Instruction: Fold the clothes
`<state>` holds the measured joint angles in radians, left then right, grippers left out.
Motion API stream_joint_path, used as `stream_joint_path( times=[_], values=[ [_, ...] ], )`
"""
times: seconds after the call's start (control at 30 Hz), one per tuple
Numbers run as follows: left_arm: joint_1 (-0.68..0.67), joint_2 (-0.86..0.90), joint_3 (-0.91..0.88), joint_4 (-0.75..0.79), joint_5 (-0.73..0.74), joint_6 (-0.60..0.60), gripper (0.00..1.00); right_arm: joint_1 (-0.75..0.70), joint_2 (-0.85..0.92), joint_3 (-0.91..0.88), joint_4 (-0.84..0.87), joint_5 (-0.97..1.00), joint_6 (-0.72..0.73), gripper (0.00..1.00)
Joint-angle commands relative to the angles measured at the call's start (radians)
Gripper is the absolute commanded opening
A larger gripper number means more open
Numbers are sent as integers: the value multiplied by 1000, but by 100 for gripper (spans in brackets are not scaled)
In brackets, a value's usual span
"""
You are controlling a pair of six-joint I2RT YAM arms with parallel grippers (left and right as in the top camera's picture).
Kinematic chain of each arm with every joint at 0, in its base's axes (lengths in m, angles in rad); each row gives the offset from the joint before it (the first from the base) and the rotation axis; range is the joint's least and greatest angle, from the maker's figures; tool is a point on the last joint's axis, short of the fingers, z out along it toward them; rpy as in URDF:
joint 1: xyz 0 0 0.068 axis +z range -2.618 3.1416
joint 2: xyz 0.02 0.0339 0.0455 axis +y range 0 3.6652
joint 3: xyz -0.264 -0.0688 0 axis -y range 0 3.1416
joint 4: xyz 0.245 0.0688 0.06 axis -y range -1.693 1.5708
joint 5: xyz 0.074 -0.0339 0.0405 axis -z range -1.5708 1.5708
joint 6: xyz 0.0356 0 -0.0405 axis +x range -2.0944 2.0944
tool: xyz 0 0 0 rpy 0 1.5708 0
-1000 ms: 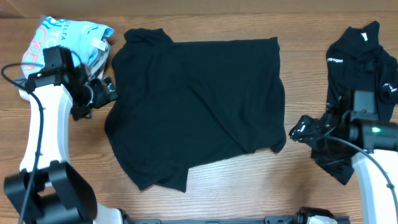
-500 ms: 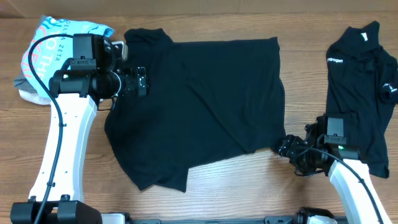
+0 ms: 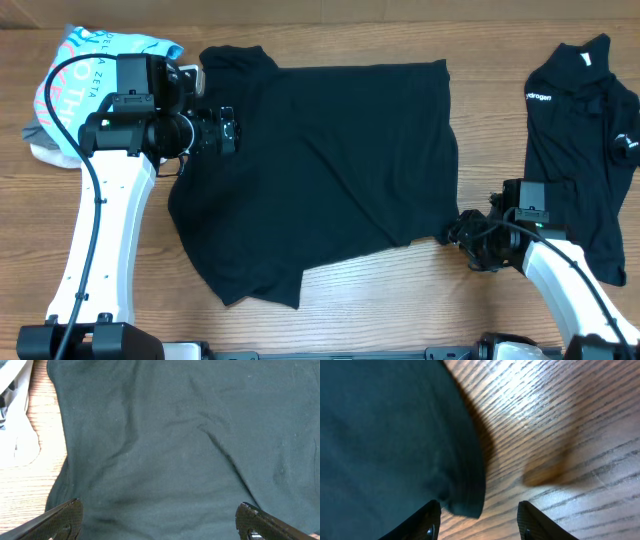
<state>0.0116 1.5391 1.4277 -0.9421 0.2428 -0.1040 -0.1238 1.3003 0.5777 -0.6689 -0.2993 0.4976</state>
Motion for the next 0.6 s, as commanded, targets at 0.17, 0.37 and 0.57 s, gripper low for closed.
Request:
stream_joint_path(
  times=[0.17, 0.37, 0.57],
  values=[
    [-5, -6, 13, 5, -7, 14, 100, 1, 65, -3, 89, 6, 4, 37],
    [-5, -6, 13, 5, -6, 14, 100, 1, 63, -2, 80, -16, 4, 7],
    [-5, -6, 13, 5, -6, 14, 100, 1, 63, -1, 84, -16, 0, 4]
  ],
)
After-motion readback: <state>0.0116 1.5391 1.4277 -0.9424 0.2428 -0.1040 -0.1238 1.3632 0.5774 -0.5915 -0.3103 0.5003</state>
